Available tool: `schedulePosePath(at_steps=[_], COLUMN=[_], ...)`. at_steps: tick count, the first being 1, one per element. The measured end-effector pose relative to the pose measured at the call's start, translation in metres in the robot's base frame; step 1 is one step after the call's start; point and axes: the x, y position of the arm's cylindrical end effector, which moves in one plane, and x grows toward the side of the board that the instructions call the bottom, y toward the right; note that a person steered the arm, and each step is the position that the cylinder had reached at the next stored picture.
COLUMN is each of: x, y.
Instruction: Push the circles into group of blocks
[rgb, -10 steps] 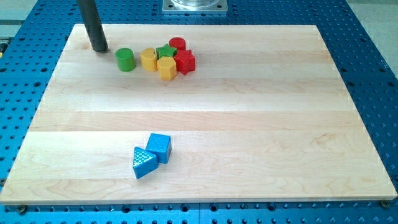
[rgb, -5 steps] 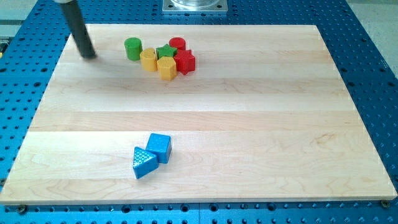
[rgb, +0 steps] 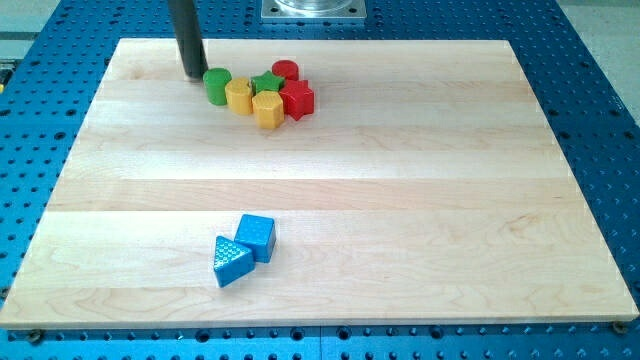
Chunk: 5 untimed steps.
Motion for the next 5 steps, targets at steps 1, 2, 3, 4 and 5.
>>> schedulePosePath(at_steps=[1, 2, 3, 4, 5], x=[0.034, 0.029, 0.007, -0.006, -0.007], y=[-0.006, 0.011, 0.012, 0.015, 0.046])
